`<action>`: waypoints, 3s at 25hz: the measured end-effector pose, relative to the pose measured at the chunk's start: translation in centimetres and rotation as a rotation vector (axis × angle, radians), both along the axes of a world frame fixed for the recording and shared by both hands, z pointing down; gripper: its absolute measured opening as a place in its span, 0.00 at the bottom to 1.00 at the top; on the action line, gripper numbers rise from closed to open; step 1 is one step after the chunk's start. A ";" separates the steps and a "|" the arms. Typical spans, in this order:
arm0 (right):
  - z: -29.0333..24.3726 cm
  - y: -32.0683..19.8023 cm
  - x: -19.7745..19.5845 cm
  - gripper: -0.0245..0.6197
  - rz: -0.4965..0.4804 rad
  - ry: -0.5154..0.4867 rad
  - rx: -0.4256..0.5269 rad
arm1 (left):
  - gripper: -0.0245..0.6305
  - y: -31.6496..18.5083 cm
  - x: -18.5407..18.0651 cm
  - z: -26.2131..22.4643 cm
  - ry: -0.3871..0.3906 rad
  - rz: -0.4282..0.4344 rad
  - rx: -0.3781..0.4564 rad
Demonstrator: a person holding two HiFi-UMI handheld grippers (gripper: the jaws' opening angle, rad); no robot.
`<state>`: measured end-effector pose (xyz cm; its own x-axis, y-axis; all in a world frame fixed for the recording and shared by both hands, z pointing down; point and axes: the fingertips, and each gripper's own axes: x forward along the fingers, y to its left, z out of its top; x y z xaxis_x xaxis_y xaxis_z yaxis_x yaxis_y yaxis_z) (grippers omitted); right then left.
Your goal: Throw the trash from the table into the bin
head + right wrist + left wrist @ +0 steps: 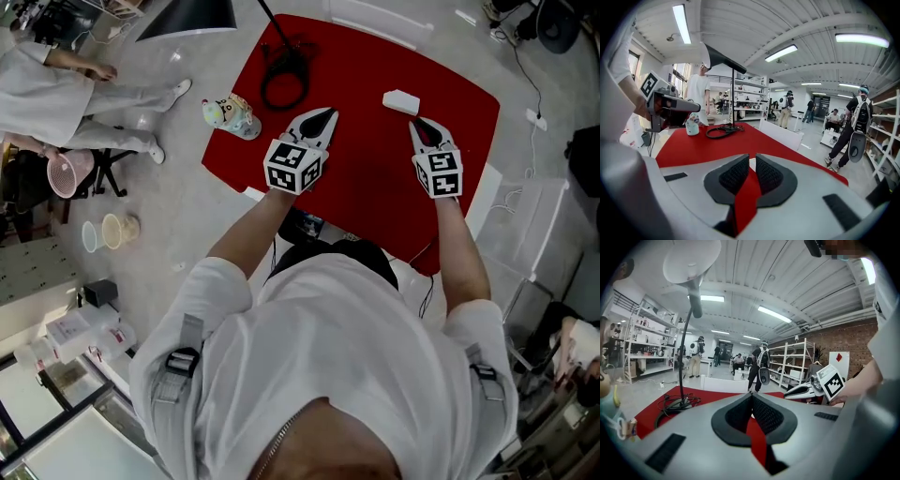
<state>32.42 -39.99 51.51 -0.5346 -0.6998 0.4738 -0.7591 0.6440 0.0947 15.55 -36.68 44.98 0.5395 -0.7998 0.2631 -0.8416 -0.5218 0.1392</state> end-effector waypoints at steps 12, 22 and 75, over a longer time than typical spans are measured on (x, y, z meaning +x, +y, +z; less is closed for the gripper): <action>7.1 -5.8 0.0 0.40 -0.142 0.120 -0.122 | 0.05 -3.4 0.8 3.3 -0.014 -0.031 -0.073; 11.1 -8.5 0.1 0.54 -0.179 0.164 -0.161 | 0.05 -4.3 -0.6 4.7 -0.027 -0.076 -0.105; 0.8 27.0 -26.5 0.45 -0.095 0.098 -0.011 | 0.05 25.1 -25.3 3.2 0.012 -0.036 -0.034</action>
<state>5.94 -13.00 52.35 -0.5488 -0.6428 0.5344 -0.6823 0.7138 0.1580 -9.71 -11.58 48.16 0.5138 -0.8096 0.2839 -0.8579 -0.4861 0.1665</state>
